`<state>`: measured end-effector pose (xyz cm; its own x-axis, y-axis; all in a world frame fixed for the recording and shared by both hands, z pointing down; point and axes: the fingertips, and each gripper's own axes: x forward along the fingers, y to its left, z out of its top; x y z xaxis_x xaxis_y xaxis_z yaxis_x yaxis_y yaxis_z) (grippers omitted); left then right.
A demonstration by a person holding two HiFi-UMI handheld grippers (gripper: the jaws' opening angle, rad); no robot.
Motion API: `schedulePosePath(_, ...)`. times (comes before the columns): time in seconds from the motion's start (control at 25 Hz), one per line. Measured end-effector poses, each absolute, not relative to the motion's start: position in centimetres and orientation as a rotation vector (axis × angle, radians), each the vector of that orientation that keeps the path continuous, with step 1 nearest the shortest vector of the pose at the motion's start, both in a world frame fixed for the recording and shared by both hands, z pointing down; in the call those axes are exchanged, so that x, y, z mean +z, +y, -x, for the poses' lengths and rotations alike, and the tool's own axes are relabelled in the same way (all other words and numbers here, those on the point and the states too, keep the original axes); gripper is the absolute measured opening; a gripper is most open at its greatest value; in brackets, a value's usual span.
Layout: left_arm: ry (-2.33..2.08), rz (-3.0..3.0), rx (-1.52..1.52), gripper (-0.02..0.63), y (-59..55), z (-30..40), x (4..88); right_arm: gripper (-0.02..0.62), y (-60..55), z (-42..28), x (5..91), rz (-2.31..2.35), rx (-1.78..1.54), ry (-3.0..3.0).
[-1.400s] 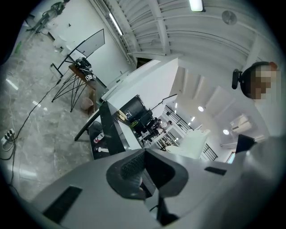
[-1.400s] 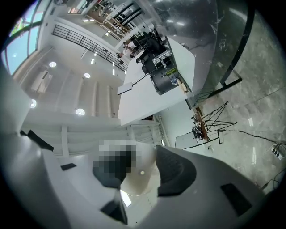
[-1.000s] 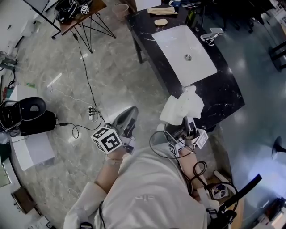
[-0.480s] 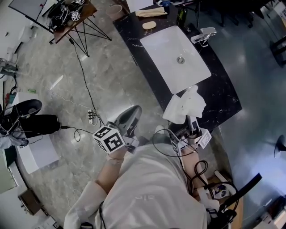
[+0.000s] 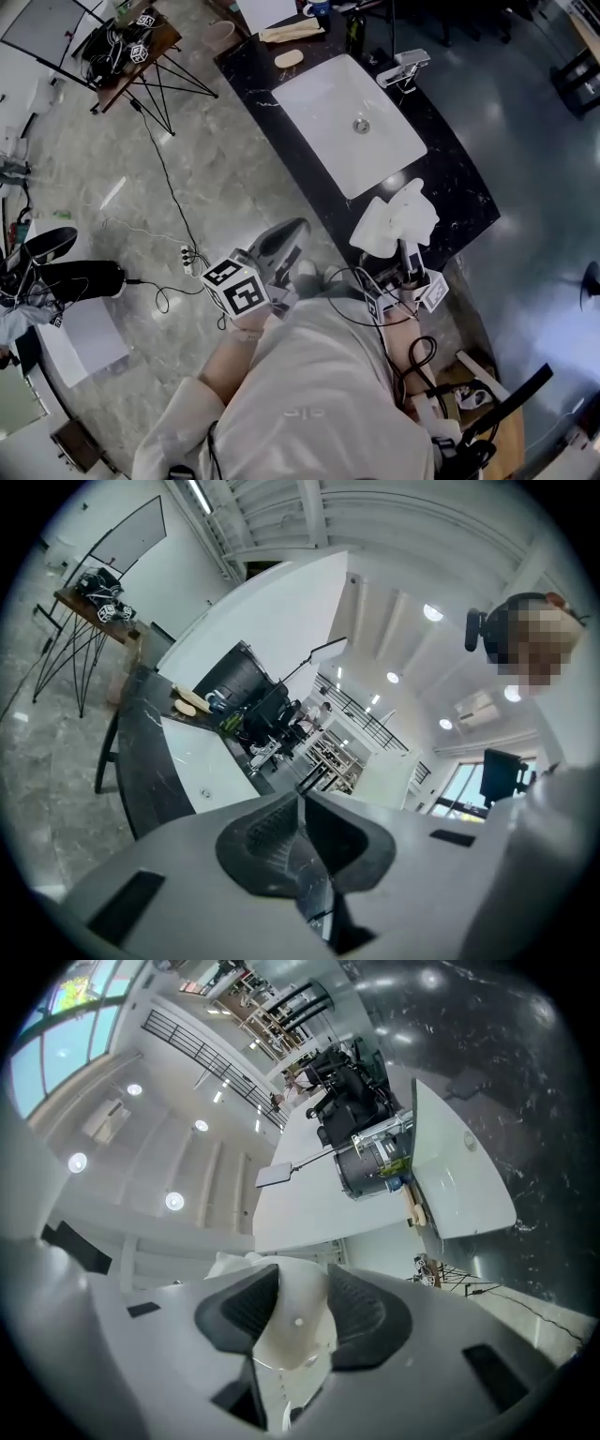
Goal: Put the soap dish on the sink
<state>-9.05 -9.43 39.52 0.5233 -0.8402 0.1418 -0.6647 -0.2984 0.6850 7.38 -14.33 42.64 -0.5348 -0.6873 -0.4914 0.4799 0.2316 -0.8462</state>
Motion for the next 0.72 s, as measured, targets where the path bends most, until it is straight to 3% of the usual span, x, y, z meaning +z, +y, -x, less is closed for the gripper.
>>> schedulePosePath(0.2,-1.106,-2.160,-0.287,0.020,-10.7,6.4,39.2,0.176,-15.0,-9.7,43.2,0.272,-1.436,1.558)
schedulePosePath(0.36,-1.012,-2.220,-0.198,0.156,-12.0,3.9,38.6,0.176,-15.9,-12.1,44.2,0.350,-1.382,1.560)
schedulePosePath(0.72,-0.774,-2.489,-0.090,0.205,-13.6,-2.5,36.3,0.176,-16.6,-17.6,44.4,0.587,-1.191,1.703)
